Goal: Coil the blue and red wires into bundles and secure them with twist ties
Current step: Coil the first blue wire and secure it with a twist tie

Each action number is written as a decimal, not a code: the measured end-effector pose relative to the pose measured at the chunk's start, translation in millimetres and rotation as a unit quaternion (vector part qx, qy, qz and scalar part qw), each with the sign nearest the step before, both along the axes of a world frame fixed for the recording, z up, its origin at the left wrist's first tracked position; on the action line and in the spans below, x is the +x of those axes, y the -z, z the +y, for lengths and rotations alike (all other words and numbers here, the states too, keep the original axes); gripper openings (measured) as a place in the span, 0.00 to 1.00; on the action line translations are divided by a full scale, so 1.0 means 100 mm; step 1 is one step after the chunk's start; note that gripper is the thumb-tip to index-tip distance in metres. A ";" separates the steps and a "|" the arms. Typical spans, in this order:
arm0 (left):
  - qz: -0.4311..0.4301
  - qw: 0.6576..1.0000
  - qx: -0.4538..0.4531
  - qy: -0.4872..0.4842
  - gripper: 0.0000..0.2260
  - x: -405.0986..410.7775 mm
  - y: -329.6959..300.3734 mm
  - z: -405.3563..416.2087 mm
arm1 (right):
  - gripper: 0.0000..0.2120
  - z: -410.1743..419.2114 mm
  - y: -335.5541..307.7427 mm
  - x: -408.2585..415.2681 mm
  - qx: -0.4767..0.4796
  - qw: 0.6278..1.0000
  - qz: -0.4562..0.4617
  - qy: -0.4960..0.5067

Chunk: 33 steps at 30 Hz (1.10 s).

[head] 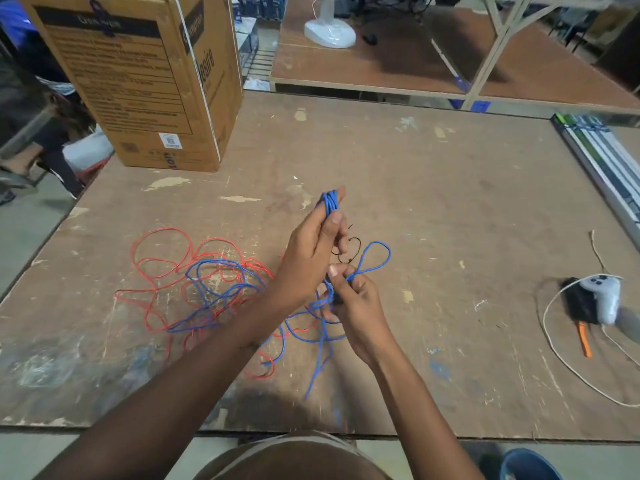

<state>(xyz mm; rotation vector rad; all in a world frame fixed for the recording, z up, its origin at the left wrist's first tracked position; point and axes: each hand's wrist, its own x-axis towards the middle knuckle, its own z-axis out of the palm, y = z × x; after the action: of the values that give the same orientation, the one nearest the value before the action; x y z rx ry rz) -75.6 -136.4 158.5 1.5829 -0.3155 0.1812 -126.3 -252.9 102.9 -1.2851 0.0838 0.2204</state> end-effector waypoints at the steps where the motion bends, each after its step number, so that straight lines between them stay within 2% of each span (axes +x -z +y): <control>1: -0.021 0.999 0.032 -0.021 0.18 0.04 0.03 0.00 | 0.10 -0.01 -0.04 0.01 0.016 1.000 0.013 -0.014; 4: -0.106 0.977 0.182 -0.034 0.14 0.19 0.11 0.04 | 0.10 -0.15 -0.16 0.07 0.118 0.984 0.121 -0.054; 7: -0.183 0.925 0.334 0.005 0.15 0.33 0.16 0.14 | 0.19 -0.40 -0.13 0.13 0.284 0.925 0.215 -0.135; 9: -0.244 0.859 0.451 0.005 0.15 0.37 0.21 0.22 | 0.27 -0.53 -0.11 0.16 0.373 0.884 0.236 -0.158; 10: -0.264 0.834 0.484 0.005 0.14 0.36 0.23 0.26 | 0.30 -0.58 -0.11 0.16 0.386 0.879 0.235 -0.150; 12: -0.269 0.815 0.512 0.030 0.12 0.31 0.26 0.32 | 0.33 -0.63 -0.13 0.15 0.383 0.889 0.218 -0.121; 15: -0.192 0.837 0.504 0.092 0.09 0.27 0.26 0.38 | 0.23 -0.68 -0.13 0.14 0.311 0.926 0.199 -0.080; 17: -0.132 0.859 0.471 0.150 0.11 0.30 0.23 0.43 | 0.20 -0.71 -0.14 0.14 0.252 0.948 0.189 -0.051; 21: -0.004 0.886 0.408 0.219 0.08 0.32 0.11 0.47 | 0.30 -0.74 -0.21 0.10 0.205 0.972 0.111 -0.034; 23: 0.004 0.903 0.380 0.201 0.11 0.31 0.09 0.44 | 0.32 -0.68 -0.27 0.09 0.087 0.995 0.047 -0.029; 26: -0.009 0.927 0.358 0.112 0.12 0.28 0.12 0.32 | 0.27 -0.49 -0.35 0.12 -0.065 0.998 -0.010 0.015; 29: 0.019 0.954 0.296 0.035 0.11 0.21 0.19 0.16 | 0.21 -0.35 -0.29 0.18 -0.219 0.971 -0.040 0.085; 30: 0.032 0.961 0.274 0.017 0.10 0.17 0.20 0.10 | 0.18 -0.32 -0.24 0.19 -0.301 0.945 -0.077 0.100; 32: 0.025 0.966 0.259 -0.009 0.08 0.15 0.25 0.01 | 0.09 -0.29 -0.17 0.18 -0.464 0.856 -0.171 0.148; 33: 0.015 0.966 0.259 -0.015 0.08 0.16 0.27 -0.01 | 0.07 -0.30 -0.14 0.19 -0.512 0.817 -0.206 0.167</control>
<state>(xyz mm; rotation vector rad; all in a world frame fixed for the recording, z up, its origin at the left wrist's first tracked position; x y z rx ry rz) -60.0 -137.3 131.9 2.1066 -0.3315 0.0999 -107.7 -282.7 116.9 -2.3371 0.0537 -0.4932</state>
